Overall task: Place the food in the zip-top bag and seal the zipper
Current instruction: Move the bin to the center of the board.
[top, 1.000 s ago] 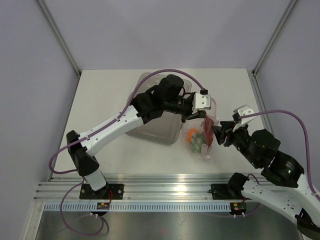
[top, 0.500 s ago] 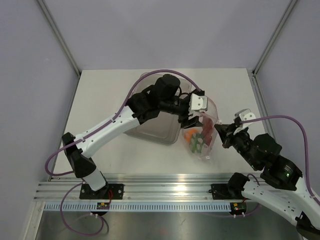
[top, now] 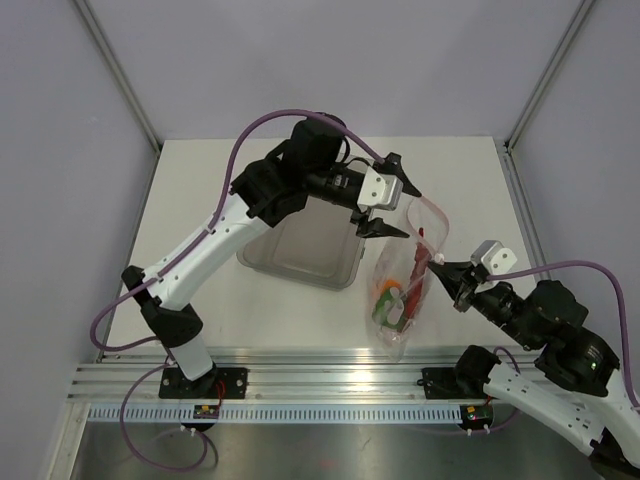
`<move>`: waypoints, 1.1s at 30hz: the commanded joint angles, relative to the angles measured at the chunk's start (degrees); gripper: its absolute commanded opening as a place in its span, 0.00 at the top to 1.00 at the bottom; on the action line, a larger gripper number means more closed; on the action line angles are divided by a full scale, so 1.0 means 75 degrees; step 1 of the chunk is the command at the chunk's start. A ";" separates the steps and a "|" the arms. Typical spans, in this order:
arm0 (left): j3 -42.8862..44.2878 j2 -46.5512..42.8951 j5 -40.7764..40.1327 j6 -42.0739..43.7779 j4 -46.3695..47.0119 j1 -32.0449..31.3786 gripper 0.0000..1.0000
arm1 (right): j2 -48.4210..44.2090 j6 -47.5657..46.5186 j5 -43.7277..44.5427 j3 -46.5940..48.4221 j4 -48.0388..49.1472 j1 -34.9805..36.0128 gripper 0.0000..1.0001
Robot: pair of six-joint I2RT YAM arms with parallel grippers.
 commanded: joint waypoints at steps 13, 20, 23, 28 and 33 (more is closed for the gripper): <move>0.0629 0.0574 0.1658 0.1603 -0.2017 -0.0325 0.35 | 0.0988 -0.0505 -0.1894 0.0818 -0.0300 -0.0034 1.00; 0.1098 0.0936 0.1857 0.1604 -0.2989 -0.0396 0.44 | 0.1199 -0.0622 -0.1953 0.0853 -0.0241 -0.0034 1.00; 0.1111 0.1007 0.1858 0.1441 -0.2911 -0.0419 0.44 | 0.1258 -0.0634 -0.1999 0.0876 -0.0230 -0.0034 1.00; 0.0876 0.0996 0.1368 0.0574 -0.2043 -0.0431 0.43 | 0.1352 -0.0610 -0.2011 0.0923 -0.0253 -0.0034 1.00; 0.0210 0.0692 0.1013 -0.1013 -0.0476 -0.0010 0.32 | 0.1247 -0.0435 -0.1555 0.0923 -0.0452 -0.0034 1.00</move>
